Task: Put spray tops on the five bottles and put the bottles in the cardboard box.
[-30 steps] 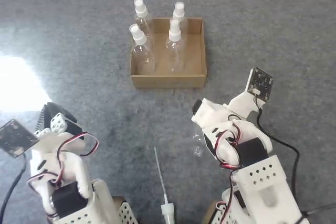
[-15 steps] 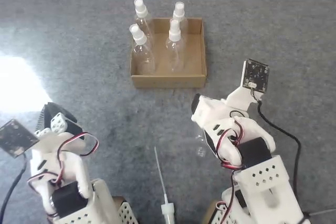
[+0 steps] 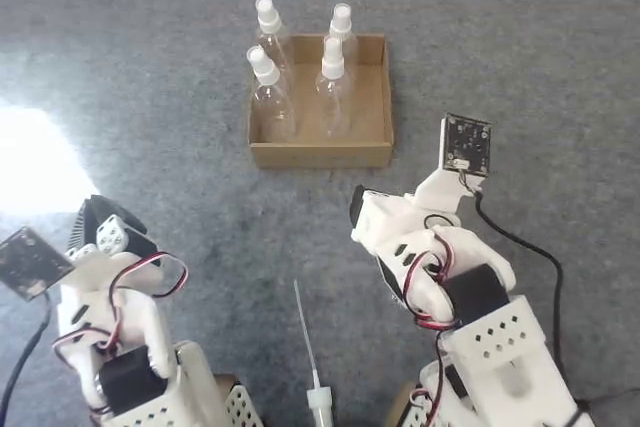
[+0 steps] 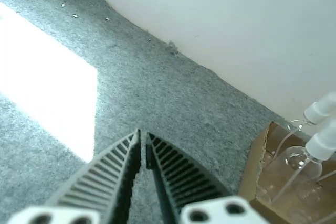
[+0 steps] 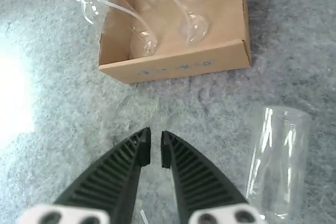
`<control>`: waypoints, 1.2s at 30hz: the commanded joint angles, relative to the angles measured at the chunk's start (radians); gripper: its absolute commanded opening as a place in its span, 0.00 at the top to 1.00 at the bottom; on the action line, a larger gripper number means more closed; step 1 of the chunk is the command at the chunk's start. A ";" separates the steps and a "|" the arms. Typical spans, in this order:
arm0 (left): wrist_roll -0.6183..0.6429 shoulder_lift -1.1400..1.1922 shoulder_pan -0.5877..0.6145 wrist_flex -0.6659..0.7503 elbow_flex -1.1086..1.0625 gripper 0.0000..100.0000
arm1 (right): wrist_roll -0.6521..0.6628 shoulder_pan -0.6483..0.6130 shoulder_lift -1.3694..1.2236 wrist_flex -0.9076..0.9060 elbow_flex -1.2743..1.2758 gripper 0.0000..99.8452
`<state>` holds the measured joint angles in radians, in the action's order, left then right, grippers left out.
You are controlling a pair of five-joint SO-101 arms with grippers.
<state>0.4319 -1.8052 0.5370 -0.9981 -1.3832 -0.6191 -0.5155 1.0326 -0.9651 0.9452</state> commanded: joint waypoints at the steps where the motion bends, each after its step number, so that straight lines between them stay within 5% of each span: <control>1: -0.005 -0.018 -0.003 0.028 0.007 0.99 | 0.014 -0.005 -0.128 0.013 -0.138 0.99; 13: -0.005 -0.018 -0.003 0.028 0.005 0.99 | 0.075 0.008 -0.549 0.022 -0.307 0.99; 36: -0.005 -0.018 -0.003 0.044 0.001 0.99 | 0.261 0.337 -0.898 0.216 -0.305 0.99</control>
<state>0.4319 -1.8052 0.5370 -0.9935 -1.3848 -0.4089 -0.2424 0.1243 -0.7626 0.7043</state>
